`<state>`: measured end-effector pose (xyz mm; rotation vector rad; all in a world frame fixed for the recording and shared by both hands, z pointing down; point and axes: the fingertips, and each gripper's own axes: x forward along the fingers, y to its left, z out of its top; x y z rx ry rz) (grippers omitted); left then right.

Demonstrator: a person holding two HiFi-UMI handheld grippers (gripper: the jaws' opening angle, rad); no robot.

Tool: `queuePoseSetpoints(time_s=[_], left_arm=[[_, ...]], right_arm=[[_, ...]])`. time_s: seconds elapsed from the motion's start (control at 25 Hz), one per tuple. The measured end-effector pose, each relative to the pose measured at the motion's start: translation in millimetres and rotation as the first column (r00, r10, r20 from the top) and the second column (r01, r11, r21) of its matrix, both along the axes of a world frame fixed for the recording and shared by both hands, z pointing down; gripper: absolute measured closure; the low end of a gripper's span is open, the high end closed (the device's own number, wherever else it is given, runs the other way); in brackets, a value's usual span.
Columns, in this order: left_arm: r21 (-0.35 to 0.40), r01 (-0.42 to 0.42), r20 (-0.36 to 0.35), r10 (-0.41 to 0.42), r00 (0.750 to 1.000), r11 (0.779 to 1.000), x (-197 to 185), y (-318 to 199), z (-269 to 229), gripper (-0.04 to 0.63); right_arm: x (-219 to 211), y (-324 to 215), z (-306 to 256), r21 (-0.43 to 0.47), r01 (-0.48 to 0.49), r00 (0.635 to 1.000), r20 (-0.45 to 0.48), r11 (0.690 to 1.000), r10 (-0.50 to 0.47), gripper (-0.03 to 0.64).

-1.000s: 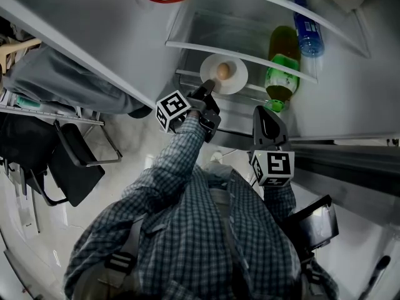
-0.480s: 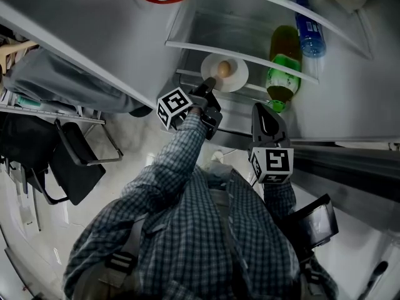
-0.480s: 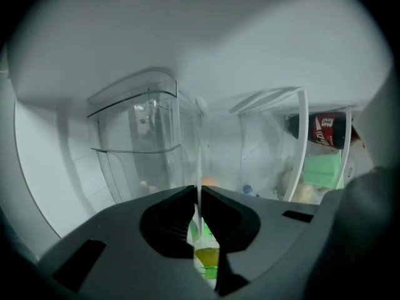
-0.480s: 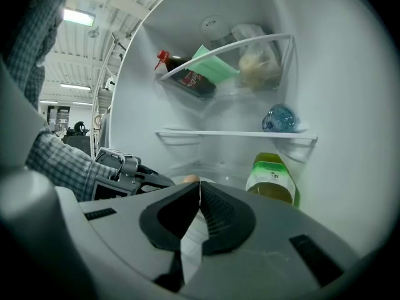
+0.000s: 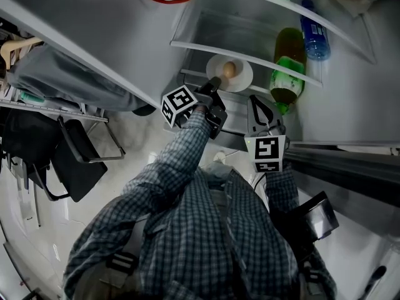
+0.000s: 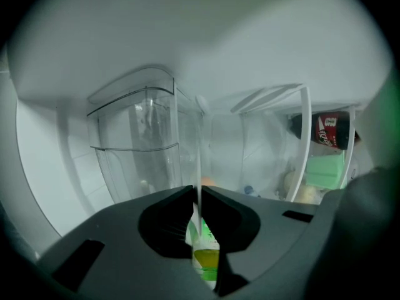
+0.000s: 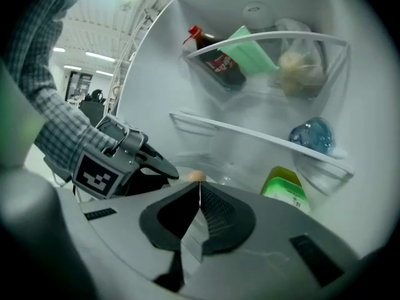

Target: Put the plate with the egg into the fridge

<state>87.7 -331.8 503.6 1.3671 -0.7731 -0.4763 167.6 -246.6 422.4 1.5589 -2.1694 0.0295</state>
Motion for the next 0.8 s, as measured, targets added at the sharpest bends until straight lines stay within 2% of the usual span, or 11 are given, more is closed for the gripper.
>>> queuePoseSetpoints(time_s=[0.12,0.28,0.4,0.52,0.6,0.68,0.8], left_arm=[[-0.003,0.000,0.001,0.000,1.000,1.000,0,0,0,0.575],[-0.008,-0.001,0.002,0.001,1.000,1.000,0,0,0,0.575],[-0.011,-0.006,-0.002,0.006,1.000,1.000,1,-1,0,0.575],[-0.015,-0.014,-0.003,0.014,1.000,1.000,2,0,0,0.575],[-0.014,-0.021,-0.003,0.021,1.000,1.000,1,0,0,0.575],[-0.014,-0.026,-0.006,0.026,1.000,1.000,2,0,-1,0.575],[-0.015,-0.029,-0.009,0.029,1.000,0.999,2,0,-1,0.575]], right_arm=[[-9,-6,11,-0.009,0.069,0.986,-0.153,0.998,-0.070,0.609],[-20,-12,20,-0.021,0.141,0.936,-0.322,0.990,-0.140,0.609],[-25,-14,31,-0.043,0.177,0.886,-0.428,0.983,-0.178,0.607],[-27,-13,45,-0.087,0.210,0.818,-0.529,0.974,-0.224,0.606],[-31,-13,53,-0.119,0.229,0.782,-0.568,0.966,-0.256,0.579],[-33,-14,58,-0.140,0.238,0.770,-0.576,0.961,-0.275,0.556],[-35,-16,63,-0.144,0.247,0.747,-0.602,0.958,-0.283,0.555]])
